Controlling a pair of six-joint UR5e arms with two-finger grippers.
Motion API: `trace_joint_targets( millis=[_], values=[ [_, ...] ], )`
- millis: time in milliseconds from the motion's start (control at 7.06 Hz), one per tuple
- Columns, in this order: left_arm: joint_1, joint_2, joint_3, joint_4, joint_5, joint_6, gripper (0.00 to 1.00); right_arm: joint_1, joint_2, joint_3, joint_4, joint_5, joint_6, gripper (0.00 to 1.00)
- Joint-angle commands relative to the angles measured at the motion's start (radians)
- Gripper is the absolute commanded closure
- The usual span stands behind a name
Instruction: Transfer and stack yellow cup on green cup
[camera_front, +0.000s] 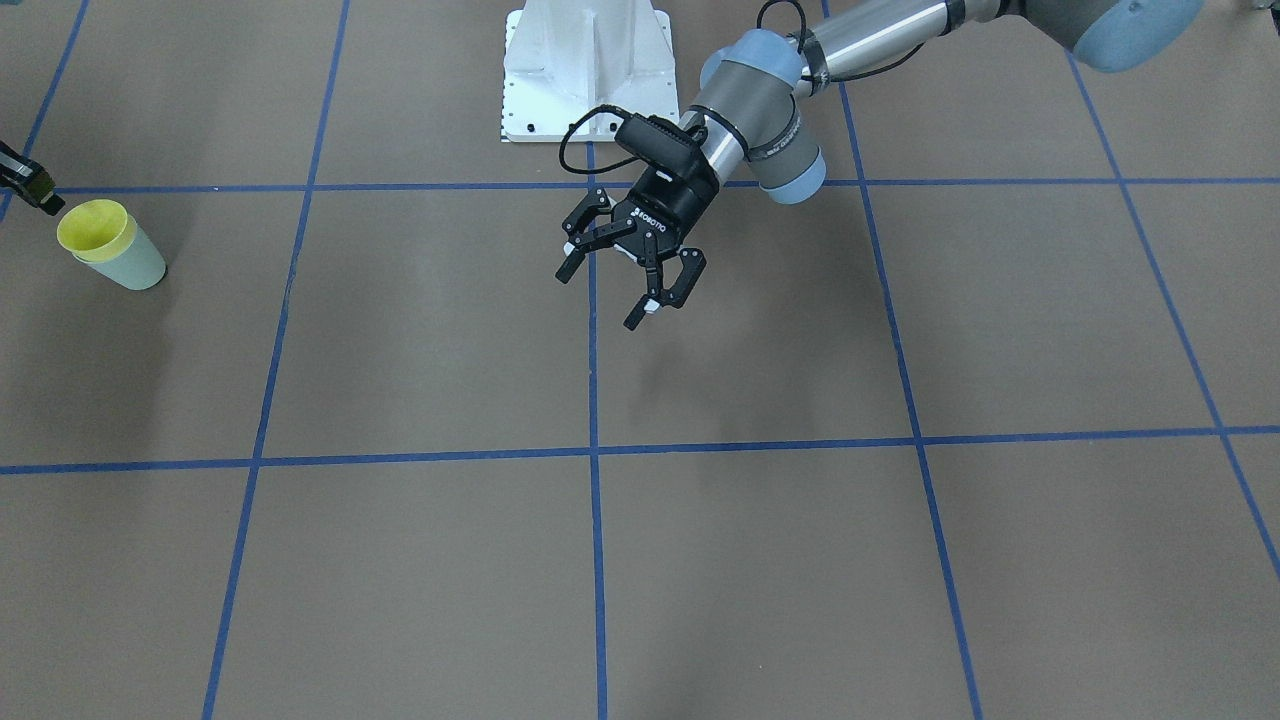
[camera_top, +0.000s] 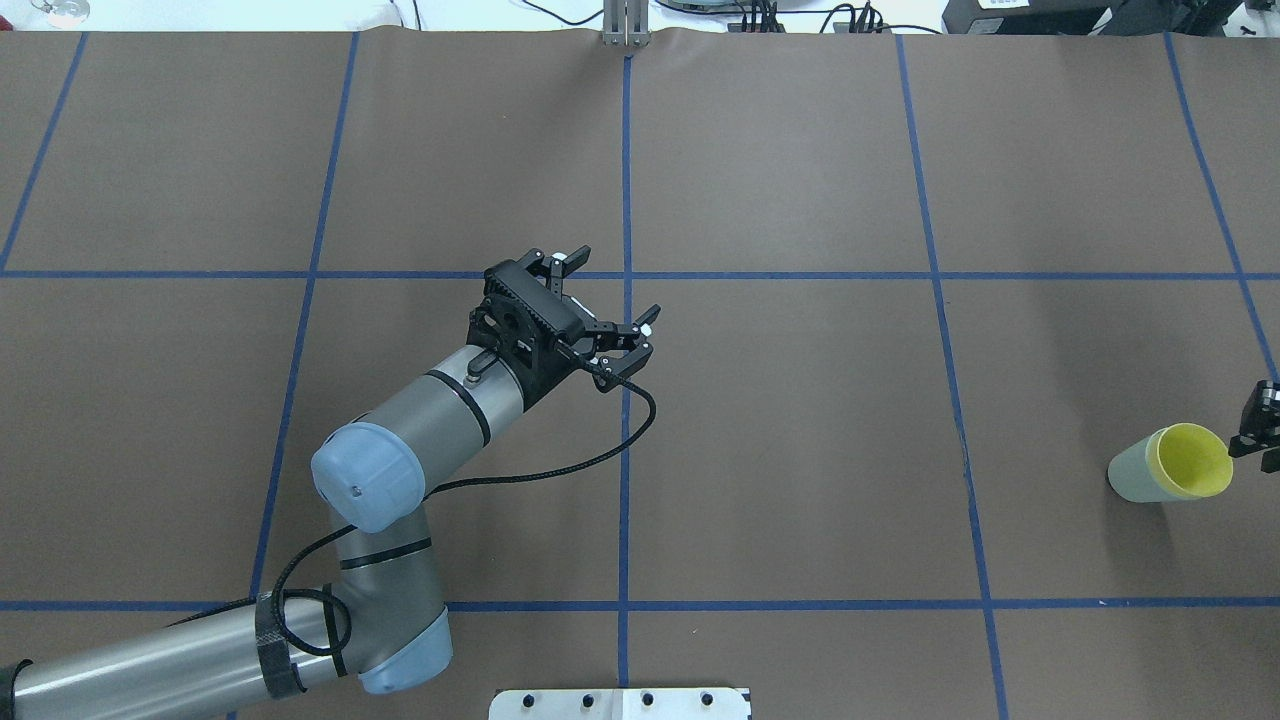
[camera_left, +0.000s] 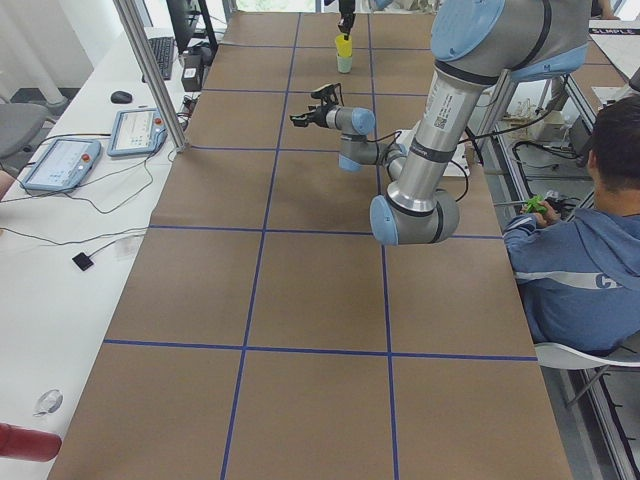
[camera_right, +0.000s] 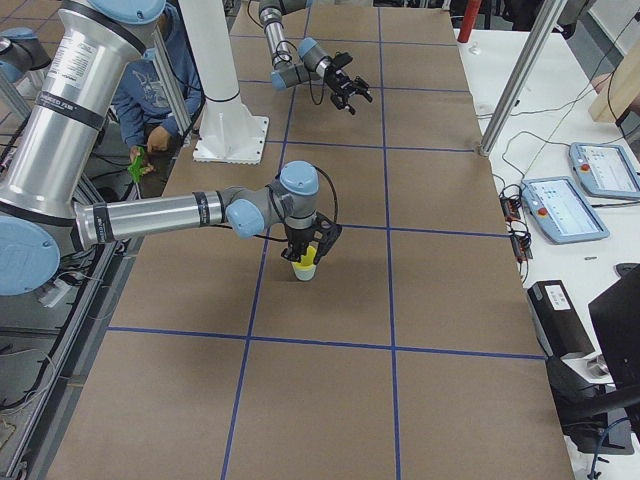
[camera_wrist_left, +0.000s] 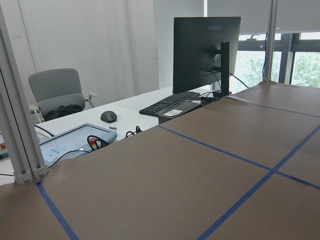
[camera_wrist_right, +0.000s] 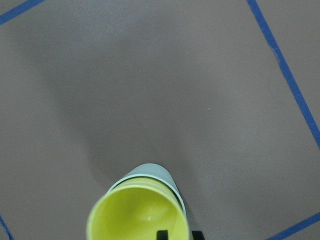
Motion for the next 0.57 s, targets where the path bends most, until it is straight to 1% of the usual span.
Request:
trace_joint_targets(
  millis=[0,142,283,425],
  values=[
    [-0.004,0.009,0.002,-0.003,0.006,-0.001,0.01,0.014,0.048,0.011,0.002,-0.003,0.005,0.0],
    [-0.035,0.058,-0.002,-0.005,0.102,-0.031,0.01,0.046,0.085,0.014,0.007,-0.011,0.003,0.0],
    [-0.1,0.11,0.002,0.011,0.106,-0.094,0.01,0.092,0.129,0.005,0.007,-0.017,-0.009,0.0],
    [-0.21,0.147,0.029,0.084,0.074,-0.148,0.01,0.132,0.175,-0.021,0.007,-0.02,-0.024,0.0]
  ],
)
